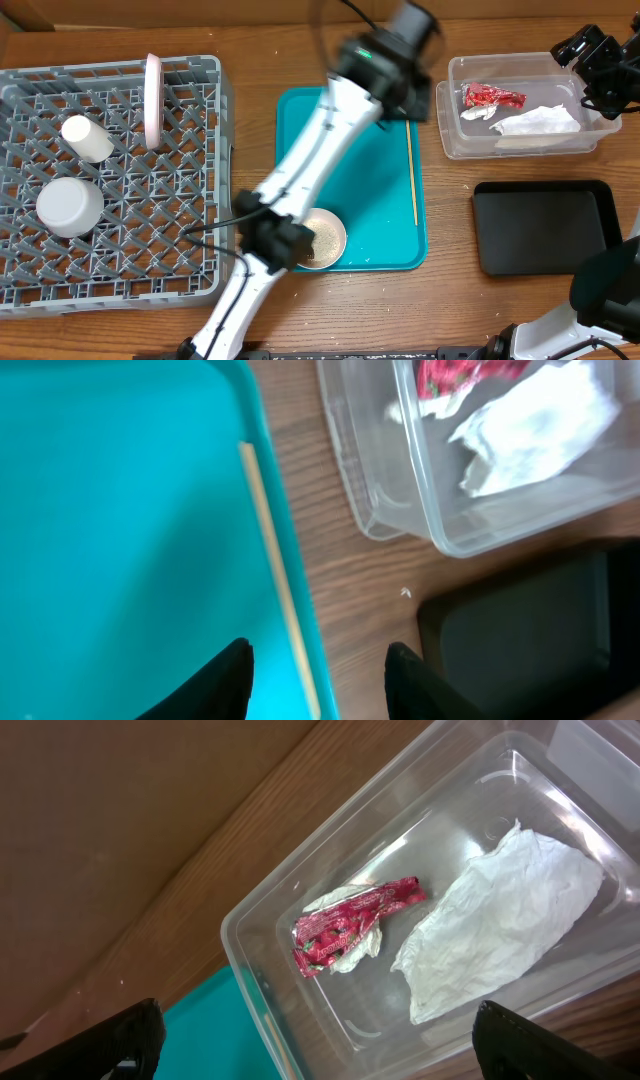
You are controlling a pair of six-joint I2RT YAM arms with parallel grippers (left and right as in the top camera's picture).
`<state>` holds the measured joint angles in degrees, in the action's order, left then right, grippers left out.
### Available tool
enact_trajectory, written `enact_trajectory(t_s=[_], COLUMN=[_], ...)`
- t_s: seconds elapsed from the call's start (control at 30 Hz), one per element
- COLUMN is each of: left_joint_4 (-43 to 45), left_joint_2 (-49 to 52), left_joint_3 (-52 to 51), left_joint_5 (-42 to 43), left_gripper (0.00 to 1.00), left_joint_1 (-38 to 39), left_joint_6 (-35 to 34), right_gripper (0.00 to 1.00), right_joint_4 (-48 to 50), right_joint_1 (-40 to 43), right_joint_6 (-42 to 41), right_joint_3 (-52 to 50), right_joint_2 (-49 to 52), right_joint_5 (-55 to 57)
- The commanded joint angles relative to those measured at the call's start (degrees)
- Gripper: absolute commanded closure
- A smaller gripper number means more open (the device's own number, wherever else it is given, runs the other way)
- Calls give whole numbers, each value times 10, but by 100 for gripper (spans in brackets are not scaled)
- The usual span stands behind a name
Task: Sort waste into correct bins and load items into the dishwasher
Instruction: 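Return the left gripper to the tray and grasp the second chopstick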
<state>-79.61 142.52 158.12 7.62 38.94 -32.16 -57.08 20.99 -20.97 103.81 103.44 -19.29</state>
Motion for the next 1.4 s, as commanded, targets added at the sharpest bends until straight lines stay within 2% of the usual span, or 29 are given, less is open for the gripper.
enact_trajectory(t_s=[0.0,0.07,0.4,0.63,0.83,1.37], left_joint_4=[24,22,1,24,65,74], left_joint_2=[64,87,116,145,162,166], left_joint_3=[2,2,2,1,1,-14], left_joint_5=[-75,-89,-115,-116,-84,-96], left_gripper=[58,63,67,66,67,66], left_joint_1=[40,50,33,33,35,35], left_joint_6=[-64,-81,-82,-84,-89,-103], right_gripper=[0,0,0,0,0,0], right_joint_4=[2,2,2,2,2,2], right_joint_1=[1,1,1,1,1,1], right_joint_6=[-1,-1,-1,-1,-1,-1], right_joint_3=[14,14,14,14,14,14], right_joint_2=[-9,-9,-9,-9,-9,-9], right_joint_5=[-2,-2,-2,-2,-2,-2])
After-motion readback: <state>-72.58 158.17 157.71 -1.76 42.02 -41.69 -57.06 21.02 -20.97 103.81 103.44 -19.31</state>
